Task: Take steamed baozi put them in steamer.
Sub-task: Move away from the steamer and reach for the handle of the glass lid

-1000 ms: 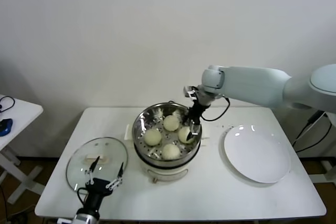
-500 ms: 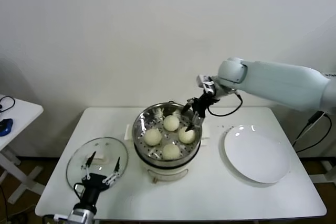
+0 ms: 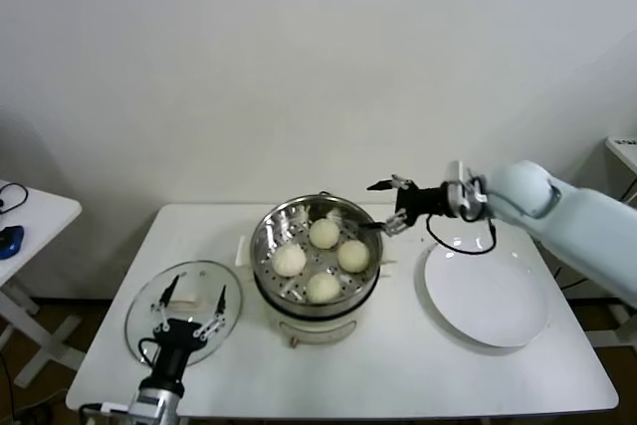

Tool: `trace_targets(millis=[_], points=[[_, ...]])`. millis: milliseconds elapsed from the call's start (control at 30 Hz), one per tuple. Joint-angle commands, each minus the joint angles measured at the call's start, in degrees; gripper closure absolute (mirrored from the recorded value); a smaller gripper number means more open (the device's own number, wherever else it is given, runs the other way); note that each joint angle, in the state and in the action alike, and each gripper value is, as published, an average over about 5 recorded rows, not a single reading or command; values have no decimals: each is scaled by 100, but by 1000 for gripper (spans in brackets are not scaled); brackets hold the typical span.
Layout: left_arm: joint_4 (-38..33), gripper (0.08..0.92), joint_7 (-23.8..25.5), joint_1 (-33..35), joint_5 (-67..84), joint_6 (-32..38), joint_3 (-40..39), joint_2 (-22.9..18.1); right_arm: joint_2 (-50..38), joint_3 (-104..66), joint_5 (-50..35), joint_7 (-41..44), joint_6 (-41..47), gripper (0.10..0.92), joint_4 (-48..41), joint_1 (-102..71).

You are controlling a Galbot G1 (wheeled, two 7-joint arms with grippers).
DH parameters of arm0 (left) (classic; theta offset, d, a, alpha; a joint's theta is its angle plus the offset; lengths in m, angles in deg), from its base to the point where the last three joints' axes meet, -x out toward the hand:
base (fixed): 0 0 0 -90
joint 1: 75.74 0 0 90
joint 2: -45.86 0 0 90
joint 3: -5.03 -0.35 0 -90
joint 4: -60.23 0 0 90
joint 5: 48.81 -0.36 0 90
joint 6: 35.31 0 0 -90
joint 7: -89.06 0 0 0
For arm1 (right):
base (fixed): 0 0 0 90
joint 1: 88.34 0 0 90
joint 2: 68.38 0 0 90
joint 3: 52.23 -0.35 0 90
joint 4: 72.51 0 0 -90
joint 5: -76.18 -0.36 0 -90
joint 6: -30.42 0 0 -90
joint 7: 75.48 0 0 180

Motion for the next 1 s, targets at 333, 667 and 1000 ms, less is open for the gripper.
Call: trace_targets(millis=[333, 667, 1000], points=[[-69, 177, -107, 54, -626, 24, -14, -164, 1869, -7432, 1404, -2050, -1162, 203, 1488, -7374], [-54, 177, -320, 17, -1399, -550, 347, -108, 2973, -7481, 1466, -2204, -1698, 203, 1473, -8253], [464, 177, -193, -189, -5700, -471, 766, 6, 3150, -7464, 1395, -2144, -1844, 203, 1411, -8495]])
